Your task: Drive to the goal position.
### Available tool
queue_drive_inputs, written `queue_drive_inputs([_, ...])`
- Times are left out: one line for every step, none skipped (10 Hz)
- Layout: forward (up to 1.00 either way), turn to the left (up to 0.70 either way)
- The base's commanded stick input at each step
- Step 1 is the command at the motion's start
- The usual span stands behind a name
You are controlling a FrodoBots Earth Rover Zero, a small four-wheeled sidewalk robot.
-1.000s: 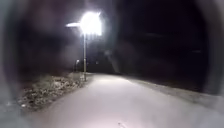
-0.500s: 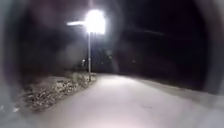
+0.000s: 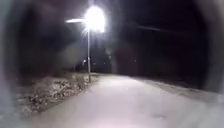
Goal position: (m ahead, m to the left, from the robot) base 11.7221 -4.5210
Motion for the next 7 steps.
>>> queue_drive_inputs([0.7, 0.0])
queue_drive_inputs([0.7, 0.0])
queue_drive_inputs([0.7, 0.0])
queue_drive_inputs([0.7, 0.0])
queue_drive_inputs([0.7, 0.0])
queue_drive_inputs([0.7, 0.0])
queue_drive_inputs([0.7, 0.0])
